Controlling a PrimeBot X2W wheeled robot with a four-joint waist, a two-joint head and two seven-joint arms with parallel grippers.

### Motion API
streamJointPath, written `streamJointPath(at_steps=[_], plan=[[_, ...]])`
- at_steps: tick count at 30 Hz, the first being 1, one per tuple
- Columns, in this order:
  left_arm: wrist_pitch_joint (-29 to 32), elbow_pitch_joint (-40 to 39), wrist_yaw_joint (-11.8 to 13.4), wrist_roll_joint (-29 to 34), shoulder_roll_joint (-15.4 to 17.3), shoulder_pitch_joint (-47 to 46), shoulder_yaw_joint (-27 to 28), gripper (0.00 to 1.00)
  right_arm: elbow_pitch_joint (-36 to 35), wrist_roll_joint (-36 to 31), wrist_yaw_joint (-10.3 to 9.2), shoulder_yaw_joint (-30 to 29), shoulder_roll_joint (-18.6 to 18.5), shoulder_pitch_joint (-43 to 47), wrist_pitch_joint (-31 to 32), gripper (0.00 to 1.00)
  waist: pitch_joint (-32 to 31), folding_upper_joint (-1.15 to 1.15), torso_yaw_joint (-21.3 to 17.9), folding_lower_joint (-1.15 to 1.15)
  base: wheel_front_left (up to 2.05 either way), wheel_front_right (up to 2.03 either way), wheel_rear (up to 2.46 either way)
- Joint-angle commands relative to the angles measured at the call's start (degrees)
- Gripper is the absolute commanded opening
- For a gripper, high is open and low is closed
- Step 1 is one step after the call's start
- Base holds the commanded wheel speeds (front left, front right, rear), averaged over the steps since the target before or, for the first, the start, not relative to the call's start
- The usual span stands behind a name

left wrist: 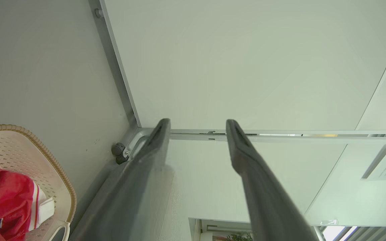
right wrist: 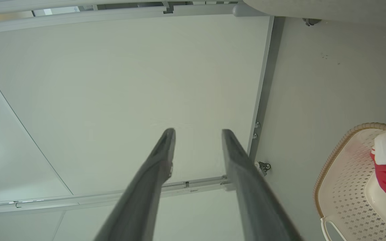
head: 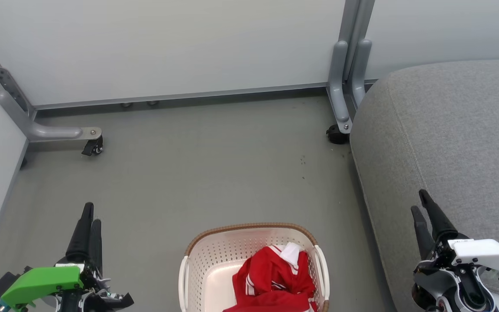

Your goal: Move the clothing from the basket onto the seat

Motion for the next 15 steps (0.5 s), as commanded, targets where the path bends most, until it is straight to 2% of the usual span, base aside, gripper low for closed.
streamJointPath(at_steps=[1,9,15], plan=[[-0.74,-1.33,-0.02,0.19,0.19,-1.01,-0.46,1.0,-1.52,-0.52,0.01,0.49,-0.26,-0.75,-0.7,1.0,0.02,0.0,0.01,0.0,0.0,0.0,0.0],[-3.15,-3.14,-0.02,2.47,0.67,-0.85,-2.4,1.0,-3.08,-3.51,0.02,1.75,-0.6,0.16,-3.01,1.0,0.02,0.0,0.09,0.0,0.0,0.0,0.0],[-4.76,-4.83,-0.02,8.78,0.79,-0.73,-2.88,1.0,-4.68,-11.63,0.02,1.96,-1.04,0.57,-4.6,1.0,-0.07,0.0,0.19,0.0,0.0,0.0,0.0]])
